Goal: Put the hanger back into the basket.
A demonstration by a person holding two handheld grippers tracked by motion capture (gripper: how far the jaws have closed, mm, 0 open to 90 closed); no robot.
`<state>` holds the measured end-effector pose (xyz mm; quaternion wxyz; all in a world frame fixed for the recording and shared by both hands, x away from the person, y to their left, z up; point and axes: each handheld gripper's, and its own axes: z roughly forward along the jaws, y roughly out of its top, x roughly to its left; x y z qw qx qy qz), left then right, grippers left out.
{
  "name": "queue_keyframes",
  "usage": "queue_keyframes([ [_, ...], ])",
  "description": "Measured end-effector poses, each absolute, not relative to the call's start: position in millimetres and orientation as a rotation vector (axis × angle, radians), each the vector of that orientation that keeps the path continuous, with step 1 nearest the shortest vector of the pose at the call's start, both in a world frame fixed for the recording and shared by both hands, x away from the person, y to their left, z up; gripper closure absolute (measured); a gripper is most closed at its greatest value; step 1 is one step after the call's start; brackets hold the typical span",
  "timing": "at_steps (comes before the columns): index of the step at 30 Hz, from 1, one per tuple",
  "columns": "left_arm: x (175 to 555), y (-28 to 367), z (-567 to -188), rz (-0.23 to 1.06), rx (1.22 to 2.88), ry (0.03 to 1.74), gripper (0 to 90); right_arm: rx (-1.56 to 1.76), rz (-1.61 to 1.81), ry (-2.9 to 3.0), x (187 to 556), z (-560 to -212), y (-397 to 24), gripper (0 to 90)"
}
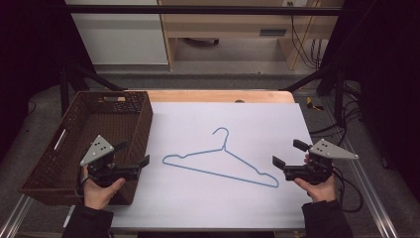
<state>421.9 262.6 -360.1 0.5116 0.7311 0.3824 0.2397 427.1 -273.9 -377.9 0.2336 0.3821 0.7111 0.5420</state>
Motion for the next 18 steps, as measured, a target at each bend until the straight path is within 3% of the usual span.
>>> queue_keyframes([
  [18,422.4,250.4,-364.4,0.560,1.798,0.902,6.1,1.029,1.384,2.034,433.7,-376.1,-259.0,5.9],
])
